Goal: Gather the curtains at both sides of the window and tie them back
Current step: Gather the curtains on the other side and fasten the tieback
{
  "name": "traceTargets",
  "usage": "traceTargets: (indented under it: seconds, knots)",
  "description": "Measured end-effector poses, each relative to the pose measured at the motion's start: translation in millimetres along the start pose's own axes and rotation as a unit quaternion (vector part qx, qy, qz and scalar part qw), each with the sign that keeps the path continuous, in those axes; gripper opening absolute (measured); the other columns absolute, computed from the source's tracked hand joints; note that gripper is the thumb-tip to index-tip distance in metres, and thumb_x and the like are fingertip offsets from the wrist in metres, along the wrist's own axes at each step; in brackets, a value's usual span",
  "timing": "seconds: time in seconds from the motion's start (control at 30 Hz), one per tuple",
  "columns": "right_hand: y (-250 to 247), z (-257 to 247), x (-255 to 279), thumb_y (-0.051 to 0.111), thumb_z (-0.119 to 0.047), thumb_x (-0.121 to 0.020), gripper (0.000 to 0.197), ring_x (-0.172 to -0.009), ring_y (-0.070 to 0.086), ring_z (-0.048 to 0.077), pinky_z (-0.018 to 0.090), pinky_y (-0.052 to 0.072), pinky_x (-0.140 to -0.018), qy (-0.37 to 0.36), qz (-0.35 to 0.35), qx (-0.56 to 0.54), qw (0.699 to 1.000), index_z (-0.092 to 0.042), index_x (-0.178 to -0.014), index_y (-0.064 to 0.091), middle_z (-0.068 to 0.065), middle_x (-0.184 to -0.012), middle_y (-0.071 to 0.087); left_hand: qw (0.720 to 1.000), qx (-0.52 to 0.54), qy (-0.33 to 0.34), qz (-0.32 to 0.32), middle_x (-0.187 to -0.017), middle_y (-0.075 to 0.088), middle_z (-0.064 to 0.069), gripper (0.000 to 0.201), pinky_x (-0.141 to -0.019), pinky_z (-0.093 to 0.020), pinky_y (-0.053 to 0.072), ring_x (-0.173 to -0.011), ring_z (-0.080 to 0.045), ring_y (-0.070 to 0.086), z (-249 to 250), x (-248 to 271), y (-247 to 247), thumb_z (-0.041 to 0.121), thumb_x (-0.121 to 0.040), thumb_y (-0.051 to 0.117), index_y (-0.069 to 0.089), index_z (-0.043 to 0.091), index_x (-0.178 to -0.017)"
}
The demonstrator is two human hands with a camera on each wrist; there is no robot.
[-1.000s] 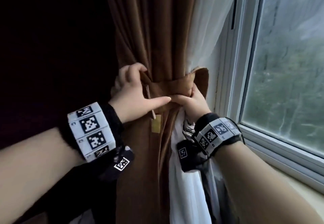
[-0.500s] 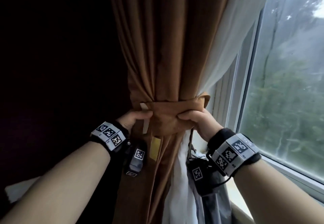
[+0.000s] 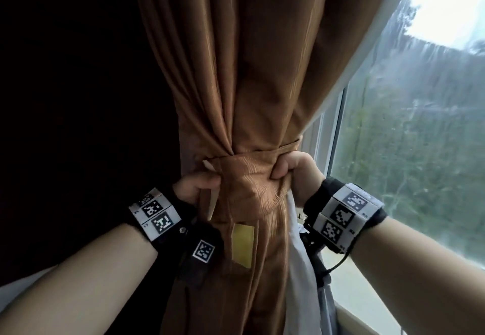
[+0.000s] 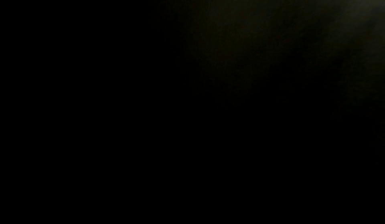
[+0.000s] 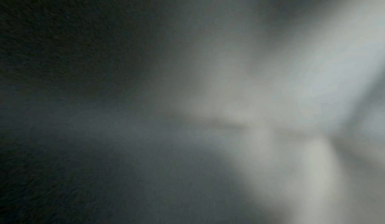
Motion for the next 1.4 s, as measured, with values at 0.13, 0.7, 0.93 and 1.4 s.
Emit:
traceTargets:
  seconds: [0.13,0.7,0.93,1.4]
  knots:
    - [-0.7,-2.0,3.3,0.038,-0.005,-0.037,0.029,-0.049,0.061,0.025,0.021,0.053,-0.051,0.006,0.039,0.005,0.999,-0.001,-0.049,0.064,0.01,-0.051,0.061,0.976,0.062,-0.013,-0.209,-0.088,0.073,-0.021,0.021,-0.079,-0.023,0.054,-0.086,-0.016,0.071,-2.5,-4.2,33.1,0.012,-0.079,0.069,0.072,-0.008,-0.085]
    - [-33.1,-8.8,14.5,0.046,-0.009,-0.046,0.012,-0.062,0.044,0.024,0.028,0.034,-0.061,-0.034,0.226,0.084,0.97,-0.009,-0.058,0.048,0.006,-0.059,0.049,0.975,0.008,-0.137,-0.176,-0.083,0.074,-0.017,0.049,-0.072,-0.03,0.057,-0.079,-0.024,0.072,-11.1,14.8,14.7,0.024,-0.043,0.086,0.074,-0.003,-0.082]
    - [-22.7,-23.4,1.4,0.05,-0.008,-0.028,0.046,-0.068,0.044,0.028,0.035,0.033,-0.058,-0.008,0.15,0.174,0.973,-0.009,-0.073,0.055,0.012,-0.072,0.048,0.962,-0.009,-0.062,-0.267,-0.108,0.066,-0.027,0.038,-0.092,-0.034,0.049,-0.107,-0.03,0.063,-7.1,14.9,30.5,0.015,-0.086,0.053,0.06,-0.015,-0.108]
    - [-66.8,-14.3,-18.3,0.047,-0.014,-0.093,0.019,-0.082,0.063,0.027,0.024,0.057,-0.064,0.03,0.169,0.078,0.982,-0.005,-0.088,0.063,0.008,-0.076,0.064,0.992,-0.071,-0.07,-0.08,-0.061,0.072,-0.005,0.018,-0.056,-0.019,0.055,-0.058,-0.013,0.07,-4.6,-6.5,-28.0,0.024,-0.049,0.084,0.075,0.011,-0.057]
Point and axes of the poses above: each hand's wrist, its own x-axis away from the middle knuckle, its own y-axis out of the palm, z = x × y, the point moved 9 cm from there along -x, towards the middle knuckle
